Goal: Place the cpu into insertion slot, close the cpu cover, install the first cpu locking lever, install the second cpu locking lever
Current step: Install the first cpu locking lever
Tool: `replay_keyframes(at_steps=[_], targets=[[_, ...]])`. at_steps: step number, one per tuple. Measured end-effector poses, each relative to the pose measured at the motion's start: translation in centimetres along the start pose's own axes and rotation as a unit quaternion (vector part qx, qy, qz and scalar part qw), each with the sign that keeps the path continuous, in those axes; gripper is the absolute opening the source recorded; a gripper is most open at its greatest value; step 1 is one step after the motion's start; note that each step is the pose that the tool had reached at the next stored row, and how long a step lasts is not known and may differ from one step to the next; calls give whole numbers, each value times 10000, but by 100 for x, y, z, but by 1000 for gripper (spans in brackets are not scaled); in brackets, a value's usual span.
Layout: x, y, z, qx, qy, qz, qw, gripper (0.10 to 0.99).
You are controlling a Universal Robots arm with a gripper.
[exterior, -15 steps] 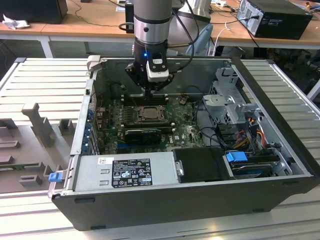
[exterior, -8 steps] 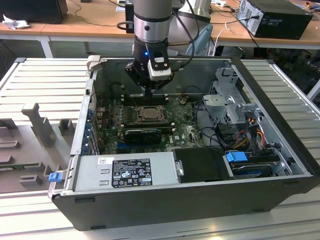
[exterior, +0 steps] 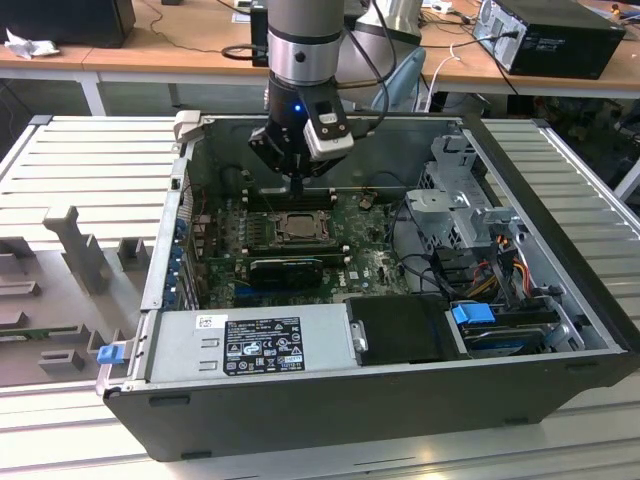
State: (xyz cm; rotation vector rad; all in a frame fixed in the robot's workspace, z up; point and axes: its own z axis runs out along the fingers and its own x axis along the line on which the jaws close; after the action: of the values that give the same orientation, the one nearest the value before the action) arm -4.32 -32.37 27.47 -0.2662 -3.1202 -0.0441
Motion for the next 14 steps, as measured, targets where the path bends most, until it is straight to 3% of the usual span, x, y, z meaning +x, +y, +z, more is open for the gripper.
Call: replay_keyframes(at_steps=[7, 14], targets=[[0, 0, 0, 6, 13, -480, 9988, 106], [0, 0, 0, 12, 27, -1003, 9949, 106]])
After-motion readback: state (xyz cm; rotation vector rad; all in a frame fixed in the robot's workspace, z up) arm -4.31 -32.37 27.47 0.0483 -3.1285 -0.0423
